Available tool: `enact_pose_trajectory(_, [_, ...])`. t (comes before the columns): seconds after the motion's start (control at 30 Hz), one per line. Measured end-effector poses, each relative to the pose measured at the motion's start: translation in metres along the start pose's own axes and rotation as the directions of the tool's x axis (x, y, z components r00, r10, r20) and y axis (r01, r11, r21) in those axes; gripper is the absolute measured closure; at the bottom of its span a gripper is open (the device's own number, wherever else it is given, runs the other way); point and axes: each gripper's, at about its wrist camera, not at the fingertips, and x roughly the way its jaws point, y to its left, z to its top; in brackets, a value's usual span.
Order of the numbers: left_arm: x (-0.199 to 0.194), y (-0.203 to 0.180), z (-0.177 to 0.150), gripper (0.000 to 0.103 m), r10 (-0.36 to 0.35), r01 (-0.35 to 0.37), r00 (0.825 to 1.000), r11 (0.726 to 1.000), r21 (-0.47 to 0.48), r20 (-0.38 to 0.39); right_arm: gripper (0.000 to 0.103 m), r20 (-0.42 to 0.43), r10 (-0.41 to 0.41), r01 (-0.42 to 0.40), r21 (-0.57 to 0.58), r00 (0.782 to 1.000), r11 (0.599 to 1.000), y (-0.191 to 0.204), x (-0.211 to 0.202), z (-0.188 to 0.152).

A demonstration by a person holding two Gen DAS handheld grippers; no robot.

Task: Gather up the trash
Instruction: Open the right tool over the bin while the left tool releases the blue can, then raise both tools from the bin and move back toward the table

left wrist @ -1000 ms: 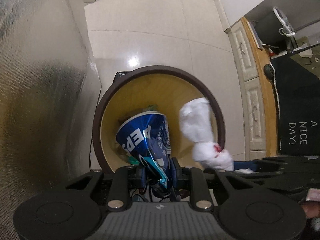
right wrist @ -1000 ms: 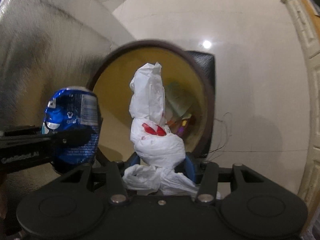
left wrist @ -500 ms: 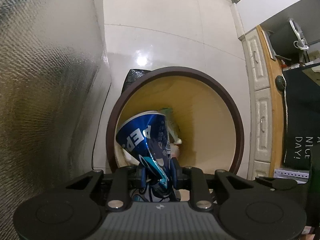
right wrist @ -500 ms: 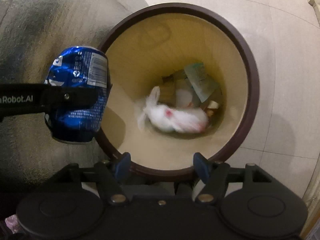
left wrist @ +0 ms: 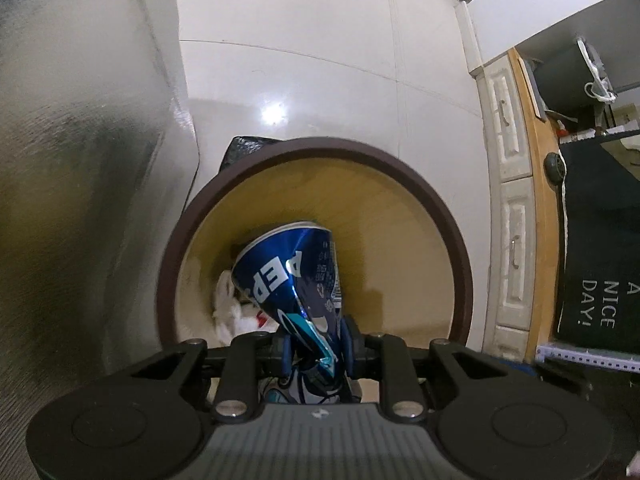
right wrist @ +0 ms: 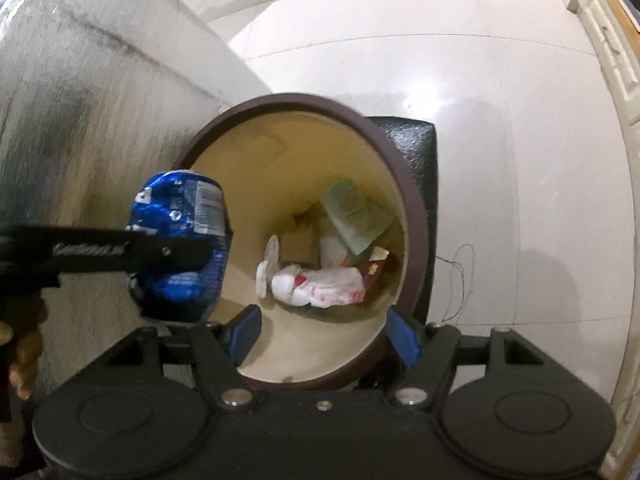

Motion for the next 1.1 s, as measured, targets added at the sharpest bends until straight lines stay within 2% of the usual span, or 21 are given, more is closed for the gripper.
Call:
enact_pose_trajectory(0.17, [0.013,-0.005,0.013,0.075,-0.013,0.014,1.000,0.998,-0.056,0.011,0.033,0.017,0.008,-0.008,0.029,1.000,1.000,-0.011,-0.003,-0.002])
enact_pose_trajectory(0.2, [0.015,-0.005,0.014,0.064,-0.012,0.012,1.000,0.998,-0.067,0.009,0.033,0.019,0.010,-0.011,0.030,1.000,0.999,-0.011,-0.003,-0.003])
enact_pose_trajectory(0.27, [0.016,-0.006,0.014,0.053,0.002,-0.002,1.000,0.997,-0.072,0.011,0.033,0.023,0.018,-0.019,0.030,1.000,0.999,-0.011,-0.004,-0.004])
enact_pose_trajectory(0.43, [0.016,-0.009,0.011,0.051,0.040,-0.040,0.999,0.998,-0.040,-0.004,0.033,0.026,0.022,-0.023,0.025,0.999,0.999,-0.013,-0.005,-0.006])
enact_pose_trajectory(0.63, [0.005,-0.008,0.005,0.039,0.085,-0.085,0.996,0.996,-0.010,-0.005,0.033,0.051,0.002,-0.002,0.009,0.999,1.000,-0.012,-0.011,-0.004])
enact_pose_trajectory(1.1, [-0.052,-0.010,-0.005,0.017,0.152,-0.155,0.986,0.987,0.046,0.066,0.027,0.144,-0.054,0.057,-0.017,0.988,0.998,-0.006,-0.061,-0.001])
